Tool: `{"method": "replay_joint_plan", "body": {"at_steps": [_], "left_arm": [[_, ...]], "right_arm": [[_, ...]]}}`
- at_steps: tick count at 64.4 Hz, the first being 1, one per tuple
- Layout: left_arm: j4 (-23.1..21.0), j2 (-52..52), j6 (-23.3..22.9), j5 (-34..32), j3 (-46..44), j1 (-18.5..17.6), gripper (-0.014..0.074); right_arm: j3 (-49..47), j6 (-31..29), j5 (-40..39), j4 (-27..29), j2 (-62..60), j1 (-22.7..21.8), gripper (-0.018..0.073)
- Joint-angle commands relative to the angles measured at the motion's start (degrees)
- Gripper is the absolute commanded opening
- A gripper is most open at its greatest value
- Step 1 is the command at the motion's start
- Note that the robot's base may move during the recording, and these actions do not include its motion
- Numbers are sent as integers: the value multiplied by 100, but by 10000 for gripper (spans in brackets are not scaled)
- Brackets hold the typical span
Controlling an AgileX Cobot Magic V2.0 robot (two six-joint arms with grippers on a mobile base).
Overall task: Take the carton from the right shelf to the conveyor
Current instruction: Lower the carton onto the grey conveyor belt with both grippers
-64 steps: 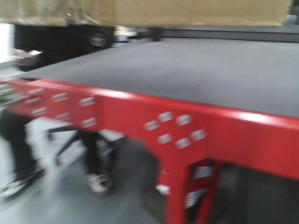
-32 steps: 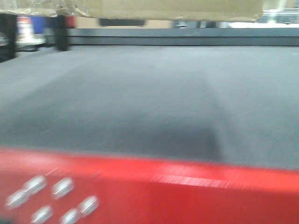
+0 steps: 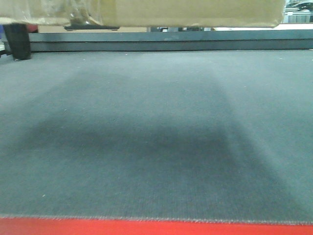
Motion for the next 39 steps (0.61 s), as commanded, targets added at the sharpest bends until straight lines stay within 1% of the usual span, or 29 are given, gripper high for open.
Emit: {"method": "replay_joint_plan", "body": {"at_steps": [1, 39], "left_arm": [[1312, 102, 68, 378, -15, 143, -8], [1312, 789, 68, 378, -15, 143, -8]], "right_arm": [[-52, -128, 49, -75, -195, -37, -67], [-52, -128, 49, -75, -195, -37, -67]]}}
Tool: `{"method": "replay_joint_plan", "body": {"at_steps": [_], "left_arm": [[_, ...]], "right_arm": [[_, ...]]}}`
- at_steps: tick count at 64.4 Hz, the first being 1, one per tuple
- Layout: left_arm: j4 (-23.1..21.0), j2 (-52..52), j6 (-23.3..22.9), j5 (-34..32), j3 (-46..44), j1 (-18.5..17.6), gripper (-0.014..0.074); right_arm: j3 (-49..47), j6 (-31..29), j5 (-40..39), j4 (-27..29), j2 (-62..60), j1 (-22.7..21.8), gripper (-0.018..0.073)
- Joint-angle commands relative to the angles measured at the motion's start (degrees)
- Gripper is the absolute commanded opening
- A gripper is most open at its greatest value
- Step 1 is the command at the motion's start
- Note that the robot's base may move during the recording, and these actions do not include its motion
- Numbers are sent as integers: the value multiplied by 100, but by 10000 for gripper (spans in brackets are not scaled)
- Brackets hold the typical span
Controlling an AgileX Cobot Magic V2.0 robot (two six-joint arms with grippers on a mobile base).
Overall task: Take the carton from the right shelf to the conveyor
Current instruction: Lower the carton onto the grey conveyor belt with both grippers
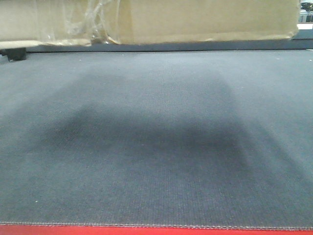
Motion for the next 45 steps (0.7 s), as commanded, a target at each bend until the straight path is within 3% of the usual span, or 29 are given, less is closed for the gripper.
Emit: {"method": "replay_joint_plan", "body": {"at_steps": [1, 9, 19, 40, 45], "left_arm": [[1121, 140, 68, 388, 7, 143, -8], [1563, 209, 68, 71, 7, 143, -8], [1805, 209, 68, -129, 7, 143, -8], [1816, 209, 68, -335, 7, 143, -8], [1734, 209, 68, -335, 7, 143, -8]], "right_arm": [[-98, -128, -86, 39, -205, -37, -67], [-98, -128, -86, 39, -205, -37, -67], [-98, -128, -86, 39, -205, -37, -67], [-98, -128, -86, 39, -205, -37, -67], [-98, -128, 1, 248, -205, -37, -67]]}}
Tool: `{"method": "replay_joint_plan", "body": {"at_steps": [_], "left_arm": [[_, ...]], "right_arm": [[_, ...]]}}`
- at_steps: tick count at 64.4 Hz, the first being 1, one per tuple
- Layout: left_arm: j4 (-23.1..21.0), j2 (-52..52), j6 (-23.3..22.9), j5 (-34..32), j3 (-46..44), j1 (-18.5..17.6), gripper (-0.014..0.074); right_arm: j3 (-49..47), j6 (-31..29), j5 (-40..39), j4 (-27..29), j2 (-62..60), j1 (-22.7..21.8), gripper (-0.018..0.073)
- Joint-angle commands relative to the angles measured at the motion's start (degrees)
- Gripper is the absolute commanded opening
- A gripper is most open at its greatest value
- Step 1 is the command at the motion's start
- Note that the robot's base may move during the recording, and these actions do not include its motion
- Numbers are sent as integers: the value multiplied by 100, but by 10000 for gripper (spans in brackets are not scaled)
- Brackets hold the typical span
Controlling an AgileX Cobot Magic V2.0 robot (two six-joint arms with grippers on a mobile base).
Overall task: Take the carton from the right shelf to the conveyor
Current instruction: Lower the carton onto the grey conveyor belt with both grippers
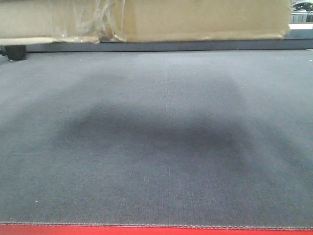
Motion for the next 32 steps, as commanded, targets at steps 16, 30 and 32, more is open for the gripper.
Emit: {"method": "replay_joint_plan", "body": {"at_steps": [16, 30, 32], "left_arm": [[401, 25, 58, 323, -358, 143, -8], [-1350, 25, 58, 231, -979, 143, -8], [-1588, 25, 58, 204, -1010, 155, -8]], "right_arm": [[-335, -66, -204, 284, 80, -16, -67], [-1242, -66, 141, -35, 1056, -16, -67], [-1452, -28, 236, -161, 1276, -16, -67]]}}
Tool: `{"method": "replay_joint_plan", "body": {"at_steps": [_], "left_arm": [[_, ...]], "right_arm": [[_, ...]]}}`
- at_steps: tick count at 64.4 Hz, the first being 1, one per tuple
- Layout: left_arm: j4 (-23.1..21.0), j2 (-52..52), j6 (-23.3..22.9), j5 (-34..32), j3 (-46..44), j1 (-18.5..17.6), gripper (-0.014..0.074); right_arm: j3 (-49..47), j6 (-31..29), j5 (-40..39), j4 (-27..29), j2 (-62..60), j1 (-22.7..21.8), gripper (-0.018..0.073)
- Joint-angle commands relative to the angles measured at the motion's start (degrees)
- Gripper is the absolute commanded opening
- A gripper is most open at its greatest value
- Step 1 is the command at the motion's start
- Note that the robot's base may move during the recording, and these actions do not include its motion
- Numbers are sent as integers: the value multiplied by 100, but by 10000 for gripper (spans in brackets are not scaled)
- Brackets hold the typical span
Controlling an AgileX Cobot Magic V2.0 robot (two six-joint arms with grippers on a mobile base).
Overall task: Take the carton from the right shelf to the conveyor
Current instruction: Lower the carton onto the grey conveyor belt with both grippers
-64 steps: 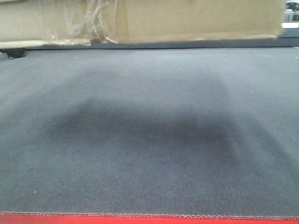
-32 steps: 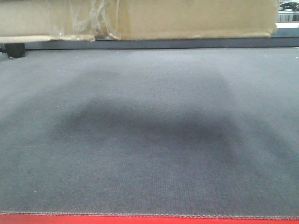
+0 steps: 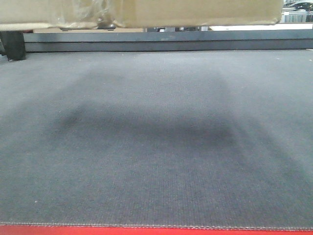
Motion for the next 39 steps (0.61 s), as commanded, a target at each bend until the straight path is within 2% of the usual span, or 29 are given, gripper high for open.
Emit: {"method": "replay_joint_plan", "body": {"at_steps": [1, 9, 18, 25, 39], "left_arm": [[-611, 5, -4, -130, -173, 69, -8], [-1789, 55, 51, -233, -173, 461, -8], [-2723, 260, 383, -337, -173, 1056, -8], [-2888, 490, 510, -337, -173, 1313, -8], [-2818, 1024, 658, -500, -173, 1352, -8]], "right_arm": [[-536, 26, -18, -90, 427, -18, -67], [-1040, 131, 211, -306, 1020, -188, -67], [-1174, 131, 213, -360, 1501, -399, -67], [-1174, 131, 213, -394, 1837, -563, -67], [-1174, 131, 133, -427, 2390, -774, -67]]}}
